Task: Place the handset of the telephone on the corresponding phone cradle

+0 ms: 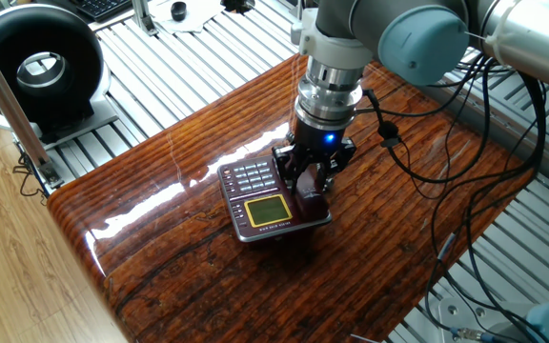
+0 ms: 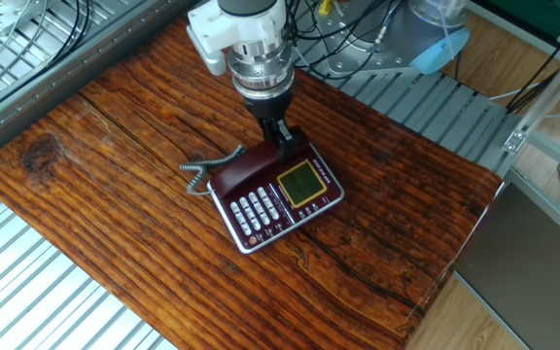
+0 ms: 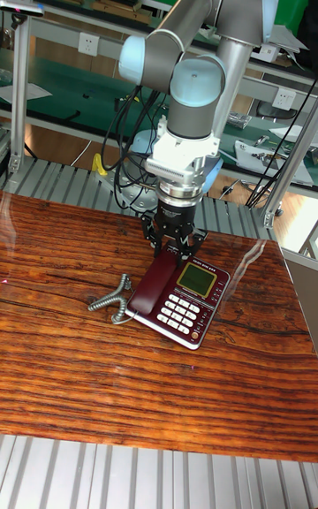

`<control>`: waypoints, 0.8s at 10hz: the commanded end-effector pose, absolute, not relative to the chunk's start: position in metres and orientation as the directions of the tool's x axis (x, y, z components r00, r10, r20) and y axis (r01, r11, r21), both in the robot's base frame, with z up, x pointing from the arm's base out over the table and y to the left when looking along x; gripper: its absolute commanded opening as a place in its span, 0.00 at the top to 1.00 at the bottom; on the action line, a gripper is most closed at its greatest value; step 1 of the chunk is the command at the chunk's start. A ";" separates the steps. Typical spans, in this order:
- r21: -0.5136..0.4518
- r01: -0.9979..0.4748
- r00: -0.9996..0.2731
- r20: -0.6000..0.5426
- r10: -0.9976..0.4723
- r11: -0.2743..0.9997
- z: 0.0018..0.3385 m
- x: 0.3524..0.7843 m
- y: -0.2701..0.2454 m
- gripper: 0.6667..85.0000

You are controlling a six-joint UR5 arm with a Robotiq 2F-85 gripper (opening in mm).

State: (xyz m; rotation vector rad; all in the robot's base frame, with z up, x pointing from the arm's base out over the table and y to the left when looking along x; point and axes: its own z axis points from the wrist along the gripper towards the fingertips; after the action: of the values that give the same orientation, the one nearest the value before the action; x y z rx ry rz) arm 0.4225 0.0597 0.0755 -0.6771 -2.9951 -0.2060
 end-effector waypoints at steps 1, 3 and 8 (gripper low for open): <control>0.129 0.442 -0.897 0.088 0.434 0.888 0.077 0.426 0.061 0.68; 0.127 0.444 -0.896 0.082 0.436 0.887 0.076 0.427 0.060 0.68; 0.129 0.445 -0.896 0.074 0.439 0.886 0.075 0.429 0.060 0.63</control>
State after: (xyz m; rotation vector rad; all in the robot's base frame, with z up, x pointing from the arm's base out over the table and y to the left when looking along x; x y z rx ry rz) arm 0.4266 0.0579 0.0740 -0.6934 -3.0080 -0.2018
